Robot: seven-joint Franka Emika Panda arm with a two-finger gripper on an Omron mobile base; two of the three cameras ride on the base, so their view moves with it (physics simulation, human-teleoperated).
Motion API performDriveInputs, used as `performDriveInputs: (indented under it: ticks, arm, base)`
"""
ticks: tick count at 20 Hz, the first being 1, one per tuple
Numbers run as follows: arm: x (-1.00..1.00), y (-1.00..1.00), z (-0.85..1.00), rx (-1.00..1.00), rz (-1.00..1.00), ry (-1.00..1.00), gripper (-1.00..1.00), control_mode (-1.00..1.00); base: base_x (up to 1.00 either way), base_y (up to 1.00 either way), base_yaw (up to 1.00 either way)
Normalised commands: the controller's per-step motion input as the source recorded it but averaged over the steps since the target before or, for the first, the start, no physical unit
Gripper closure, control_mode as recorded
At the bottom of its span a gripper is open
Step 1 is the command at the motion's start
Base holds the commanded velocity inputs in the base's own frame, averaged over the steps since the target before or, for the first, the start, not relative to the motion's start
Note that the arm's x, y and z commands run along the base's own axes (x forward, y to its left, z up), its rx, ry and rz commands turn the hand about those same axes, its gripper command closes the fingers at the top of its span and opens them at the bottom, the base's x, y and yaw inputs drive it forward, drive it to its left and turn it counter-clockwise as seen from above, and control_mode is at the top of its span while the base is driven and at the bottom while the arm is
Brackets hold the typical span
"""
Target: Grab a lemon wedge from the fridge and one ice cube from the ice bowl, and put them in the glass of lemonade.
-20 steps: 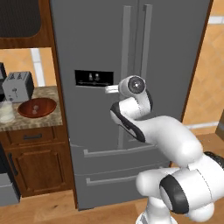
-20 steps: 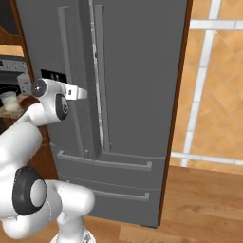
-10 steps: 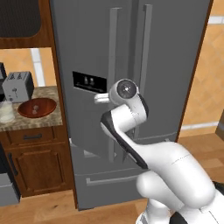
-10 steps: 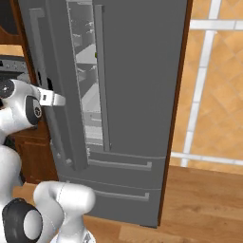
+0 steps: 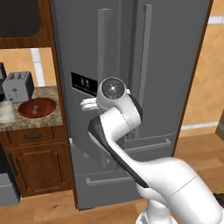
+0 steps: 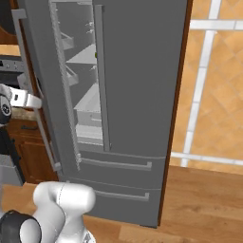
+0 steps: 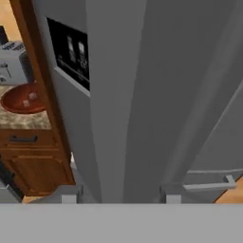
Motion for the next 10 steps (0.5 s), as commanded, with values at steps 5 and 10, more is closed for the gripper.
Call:
performDriveInputs:
  ticks: [5, 10]
  arm:
    - [-0.74, 0.09, 0.35, 0.19, 0.06, -0.06, -1.00, -1.00]
    - [-0.60, -0.97, 0.19, 0.67, -0.09, -0.17, -1.00, -1.00]
  base:
    - [0.00, 0.00, 0.00]
    - [0.00, 0.00, 0.00]
